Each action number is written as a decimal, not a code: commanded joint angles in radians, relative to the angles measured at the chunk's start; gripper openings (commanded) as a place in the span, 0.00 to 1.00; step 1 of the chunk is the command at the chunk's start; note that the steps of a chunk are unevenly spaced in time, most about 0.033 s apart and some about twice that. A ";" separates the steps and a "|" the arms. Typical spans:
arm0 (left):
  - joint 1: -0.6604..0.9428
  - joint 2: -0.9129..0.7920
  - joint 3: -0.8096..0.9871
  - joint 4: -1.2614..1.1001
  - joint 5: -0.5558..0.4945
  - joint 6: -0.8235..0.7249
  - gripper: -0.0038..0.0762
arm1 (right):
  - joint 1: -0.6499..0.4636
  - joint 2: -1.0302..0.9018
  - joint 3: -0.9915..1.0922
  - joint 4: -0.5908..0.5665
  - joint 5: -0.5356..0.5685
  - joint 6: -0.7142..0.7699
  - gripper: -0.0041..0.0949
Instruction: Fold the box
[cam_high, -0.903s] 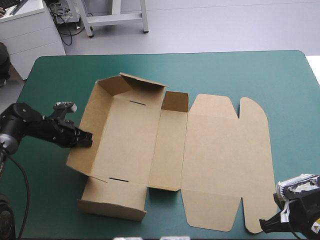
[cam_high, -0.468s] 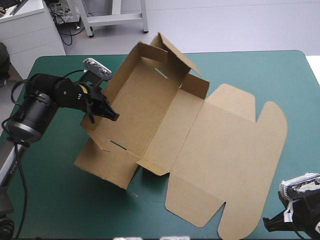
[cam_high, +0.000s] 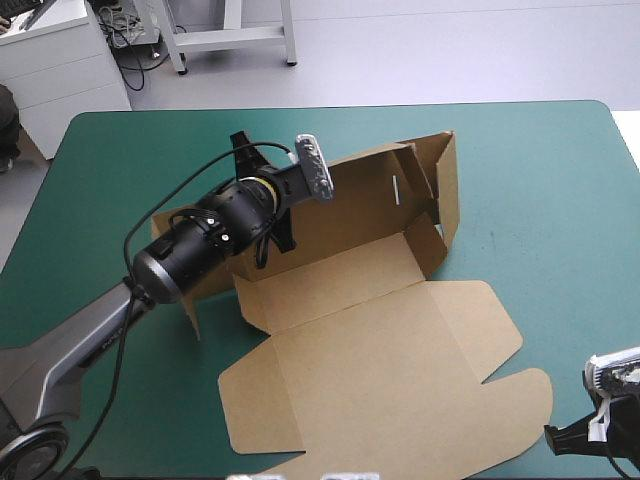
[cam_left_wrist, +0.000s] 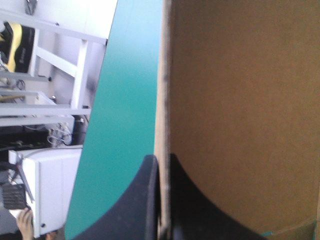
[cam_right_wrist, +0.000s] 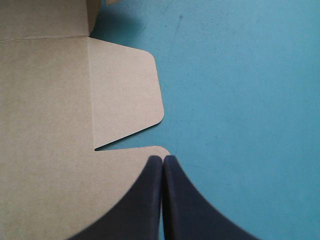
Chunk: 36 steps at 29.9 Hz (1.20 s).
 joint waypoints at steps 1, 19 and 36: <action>-0.049 -0.025 -0.034 0.117 -0.100 -0.038 0.01 | -0.009 0.010 -0.032 -0.010 -0.002 0.002 0.02; -0.216 -0.034 0.119 0.434 -0.239 -0.156 0.01 | -0.009 0.010 -0.032 -0.010 -0.002 0.022 0.02; -0.212 -0.197 0.418 0.637 -0.418 -0.297 0.01 | -0.009 0.010 -0.032 -0.010 -0.002 0.052 0.02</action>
